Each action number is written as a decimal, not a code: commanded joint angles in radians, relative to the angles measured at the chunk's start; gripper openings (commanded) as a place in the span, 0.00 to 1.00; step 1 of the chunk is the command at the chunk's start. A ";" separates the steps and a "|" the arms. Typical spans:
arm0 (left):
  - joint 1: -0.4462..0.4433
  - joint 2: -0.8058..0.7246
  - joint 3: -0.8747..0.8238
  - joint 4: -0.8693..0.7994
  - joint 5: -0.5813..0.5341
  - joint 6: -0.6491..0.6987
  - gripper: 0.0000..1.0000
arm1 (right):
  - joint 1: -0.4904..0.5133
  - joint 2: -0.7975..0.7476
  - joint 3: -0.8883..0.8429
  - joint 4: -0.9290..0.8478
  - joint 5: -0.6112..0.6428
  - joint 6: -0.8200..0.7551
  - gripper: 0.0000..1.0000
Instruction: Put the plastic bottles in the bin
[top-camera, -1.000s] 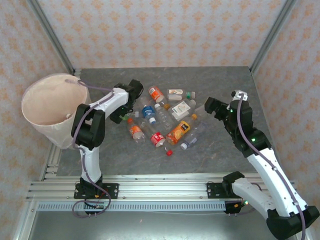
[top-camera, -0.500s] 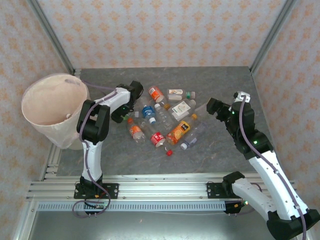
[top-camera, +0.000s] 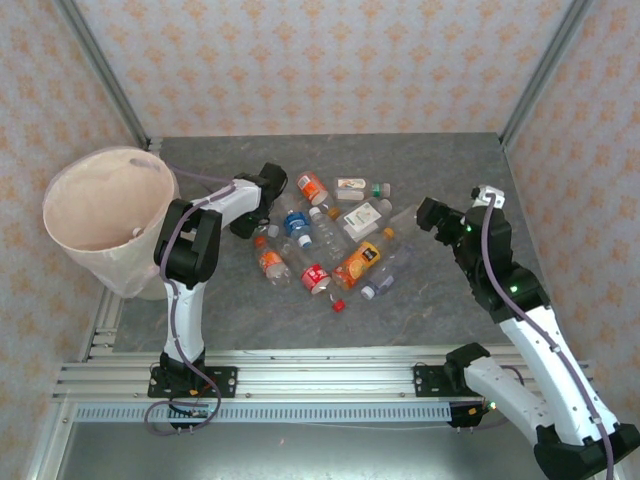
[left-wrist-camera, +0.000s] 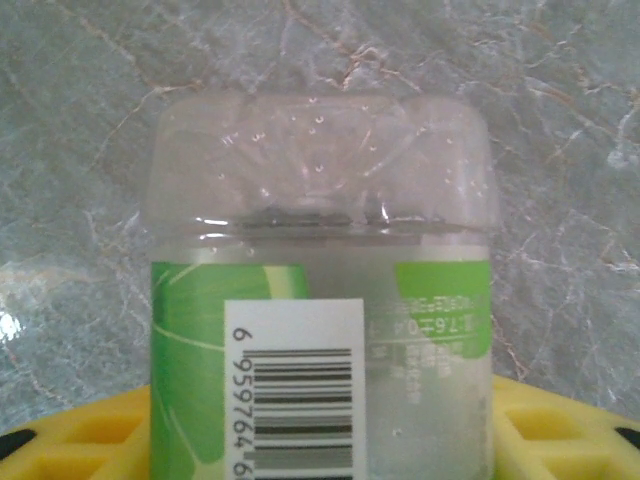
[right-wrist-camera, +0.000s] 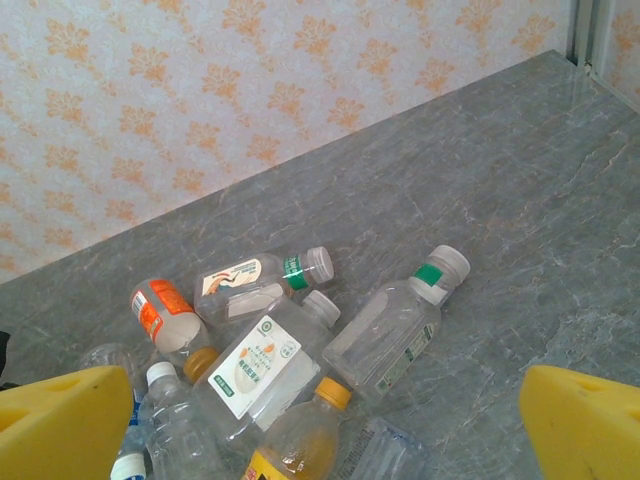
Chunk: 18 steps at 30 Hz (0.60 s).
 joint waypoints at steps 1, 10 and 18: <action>0.011 -0.038 0.004 0.050 -0.063 0.052 0.54 | 0.002 -0.020 -0.013 -0.022 0.039 -0.019 0.99; -0.017 -0.138 -0.025 0.180 -0.105 0.313 0.45 | 0.002 -0.023 -0.030 0.014 0.007 -0.044 0.99; -0.030 -0.204 -0.008 0.194 -0.111 0.433 0.40 | 0.001 -0.019 -0.048 0.089 -0.124 -0.062 0.99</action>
